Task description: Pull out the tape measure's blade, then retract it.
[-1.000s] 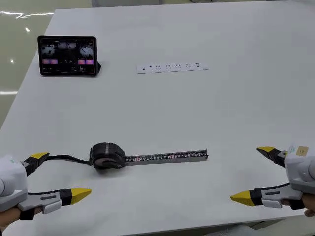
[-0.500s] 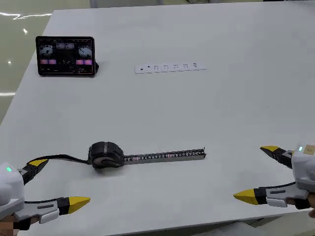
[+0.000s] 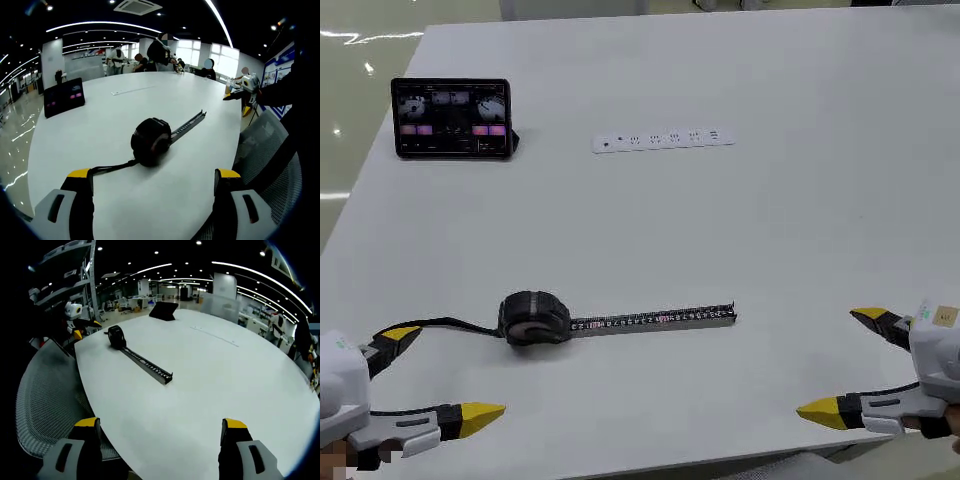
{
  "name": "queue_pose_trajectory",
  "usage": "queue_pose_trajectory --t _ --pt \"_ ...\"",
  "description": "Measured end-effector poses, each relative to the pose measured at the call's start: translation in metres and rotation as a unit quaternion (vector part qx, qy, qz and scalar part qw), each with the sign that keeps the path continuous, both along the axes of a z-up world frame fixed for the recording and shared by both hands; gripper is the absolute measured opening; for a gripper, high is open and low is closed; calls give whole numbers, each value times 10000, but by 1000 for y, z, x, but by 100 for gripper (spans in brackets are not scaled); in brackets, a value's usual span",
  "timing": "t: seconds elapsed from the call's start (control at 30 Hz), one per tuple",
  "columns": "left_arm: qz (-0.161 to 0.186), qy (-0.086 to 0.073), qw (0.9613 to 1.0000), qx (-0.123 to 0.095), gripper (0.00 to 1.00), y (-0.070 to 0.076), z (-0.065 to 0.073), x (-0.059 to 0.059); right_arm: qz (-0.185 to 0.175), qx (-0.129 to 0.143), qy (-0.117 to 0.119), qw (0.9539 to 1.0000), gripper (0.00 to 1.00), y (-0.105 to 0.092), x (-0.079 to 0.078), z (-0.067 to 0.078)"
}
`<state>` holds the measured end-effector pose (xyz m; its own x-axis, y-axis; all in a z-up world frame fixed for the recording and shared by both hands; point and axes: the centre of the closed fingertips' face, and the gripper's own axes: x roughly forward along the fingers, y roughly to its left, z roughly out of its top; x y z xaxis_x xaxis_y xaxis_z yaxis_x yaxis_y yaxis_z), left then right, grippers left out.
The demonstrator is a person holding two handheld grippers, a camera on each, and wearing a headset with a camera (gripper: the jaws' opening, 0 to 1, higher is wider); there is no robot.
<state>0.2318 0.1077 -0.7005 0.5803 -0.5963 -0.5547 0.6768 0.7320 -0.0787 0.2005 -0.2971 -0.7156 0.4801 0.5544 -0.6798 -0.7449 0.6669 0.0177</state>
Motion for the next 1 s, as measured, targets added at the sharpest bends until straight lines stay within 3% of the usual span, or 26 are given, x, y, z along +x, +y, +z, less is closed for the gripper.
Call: queue_pose_trajectory --t 0.1,0.33,0.5,0.67,0.83,1.0 --pt "-49 -35 10000 29 99 -2 2 1 38 -12 -19 10000 99 1 0 0" --pt "-55 93 9998 163 99 0 -1 4 169 -73 38 9998 99 4 -2 -3" --pt "-24 136 9995 296 99 -2 -2 9 206 -47 8 9998 99 7 6 2" --pt "11 168 9994 295 99 -9 0 16 306 -140 8 9994 99 8 16 2" --pt "85 218 9995 229 99 -18 3 26 581 -263 104 9979 99 14 21 1" --pt "48 224 9993 299 99 -29 1 32 858 -404 165 9954 99 21 29 2"
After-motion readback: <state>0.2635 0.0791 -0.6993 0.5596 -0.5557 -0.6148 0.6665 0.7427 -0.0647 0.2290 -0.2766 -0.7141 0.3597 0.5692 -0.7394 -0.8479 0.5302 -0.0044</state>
